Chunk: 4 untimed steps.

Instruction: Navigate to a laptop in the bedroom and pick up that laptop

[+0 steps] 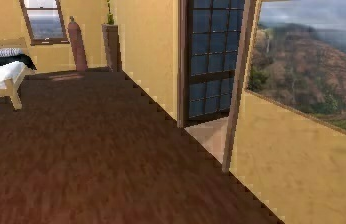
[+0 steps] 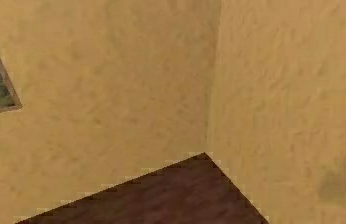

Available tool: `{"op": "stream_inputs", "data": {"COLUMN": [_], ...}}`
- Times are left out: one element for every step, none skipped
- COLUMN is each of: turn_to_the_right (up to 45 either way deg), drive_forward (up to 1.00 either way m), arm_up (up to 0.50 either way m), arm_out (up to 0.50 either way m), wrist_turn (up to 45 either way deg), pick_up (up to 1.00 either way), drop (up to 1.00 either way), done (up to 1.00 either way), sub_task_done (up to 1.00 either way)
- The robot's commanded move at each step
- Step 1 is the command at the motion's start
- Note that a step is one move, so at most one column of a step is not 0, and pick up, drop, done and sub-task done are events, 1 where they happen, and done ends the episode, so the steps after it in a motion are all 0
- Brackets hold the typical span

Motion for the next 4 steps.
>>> {"op": "stream_inputs", "data": {"turn_to_the_right": [0.0,3.0,0.0,45.0], "drive_forward": [1.00,0.00,0.55,0.00], "arm_up": [0.00,0.00,0.00,0.00], "arm_out": [0.00,0.00,0.00,0.00], "wrist_turn": [0.0,0.0,0.0,0.0], "pick_up": [0.00,0.00,0.00,0.00], "drop": [0.00,0.00,0.00,0.00], "done": [0.00,0.00,0.00,0.00], "sub_task_done": [0.00,0.00,0.00,0.00]}}
